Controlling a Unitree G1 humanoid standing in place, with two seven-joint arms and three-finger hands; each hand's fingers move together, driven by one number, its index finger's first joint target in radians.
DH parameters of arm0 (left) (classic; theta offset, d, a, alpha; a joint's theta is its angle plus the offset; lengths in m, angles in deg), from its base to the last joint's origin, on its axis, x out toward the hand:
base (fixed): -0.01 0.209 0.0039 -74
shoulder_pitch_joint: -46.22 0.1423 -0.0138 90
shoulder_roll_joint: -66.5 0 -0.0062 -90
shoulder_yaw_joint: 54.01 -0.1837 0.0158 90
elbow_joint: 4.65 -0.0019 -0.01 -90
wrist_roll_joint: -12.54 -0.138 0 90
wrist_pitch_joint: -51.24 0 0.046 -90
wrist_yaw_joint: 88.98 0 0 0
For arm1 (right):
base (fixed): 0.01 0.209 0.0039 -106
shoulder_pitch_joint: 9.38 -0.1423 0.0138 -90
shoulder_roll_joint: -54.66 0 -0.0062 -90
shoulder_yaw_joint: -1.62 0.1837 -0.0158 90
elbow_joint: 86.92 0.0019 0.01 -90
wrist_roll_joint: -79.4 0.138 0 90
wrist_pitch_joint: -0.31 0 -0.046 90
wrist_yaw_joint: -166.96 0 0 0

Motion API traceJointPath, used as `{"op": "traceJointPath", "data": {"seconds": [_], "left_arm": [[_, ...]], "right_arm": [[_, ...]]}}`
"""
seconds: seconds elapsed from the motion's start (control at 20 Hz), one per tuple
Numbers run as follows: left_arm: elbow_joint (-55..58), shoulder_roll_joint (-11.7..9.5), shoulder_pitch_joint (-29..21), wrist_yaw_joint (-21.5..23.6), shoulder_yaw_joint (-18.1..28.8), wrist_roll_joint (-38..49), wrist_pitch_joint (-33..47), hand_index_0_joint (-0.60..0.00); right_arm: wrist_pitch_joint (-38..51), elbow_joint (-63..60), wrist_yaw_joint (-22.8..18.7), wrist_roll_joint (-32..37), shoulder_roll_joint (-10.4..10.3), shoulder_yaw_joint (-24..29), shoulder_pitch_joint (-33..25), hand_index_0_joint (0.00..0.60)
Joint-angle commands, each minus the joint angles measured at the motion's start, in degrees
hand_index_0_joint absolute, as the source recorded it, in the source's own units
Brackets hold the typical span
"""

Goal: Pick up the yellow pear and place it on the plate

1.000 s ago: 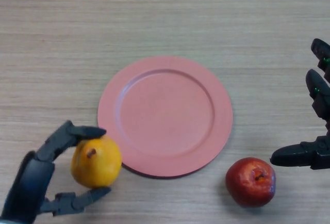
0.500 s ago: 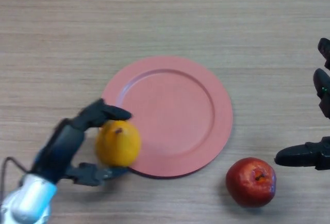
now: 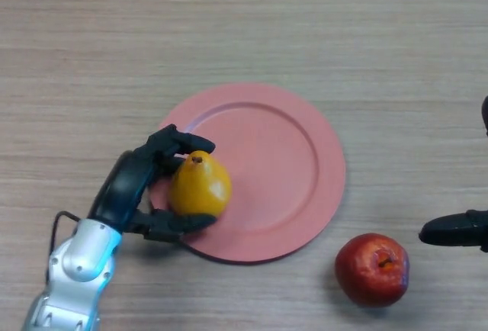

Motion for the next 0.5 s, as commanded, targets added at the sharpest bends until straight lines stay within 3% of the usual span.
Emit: {"op": "traceJointPath", "data": {"seconds": [0.05,0.15,0.3,0.35,0.5], "left_arm": [[1.0,-0.2,-5.1,2.2,2.1,6.4,2.3,-0.600],[-1.3,-0.3,-6.5,5.4,1.6,4.7,0.2,-0.600],[-0.8,-0.4,-6.9,6.8,1.3,4.1,-2.2,-0.600],[-0.8,-0.5,-6.9,6.9,1.3,3.9,-2.1,-0.499],[1.5,-0.8,-6.3,7.2,1.6,3.6,-2.6,-0.099]], "right_arm": [[5.6,3.9,0.6,-0.8,1.8,3.8,-1.1,0.000],[5.2,4.1,0.8,-0.7,1.8,4.3,-1.3,0.000],[6.4,3.9,1.1,-1.7,1.5,3.9,-1.0,0.000],[6.4,3.8,1.1,-1.7,1.5,3.9,-1.0,0.000],[6.0,3.7,1.2,-1.8,1.7,3.7,-1.3,0.000]]}}
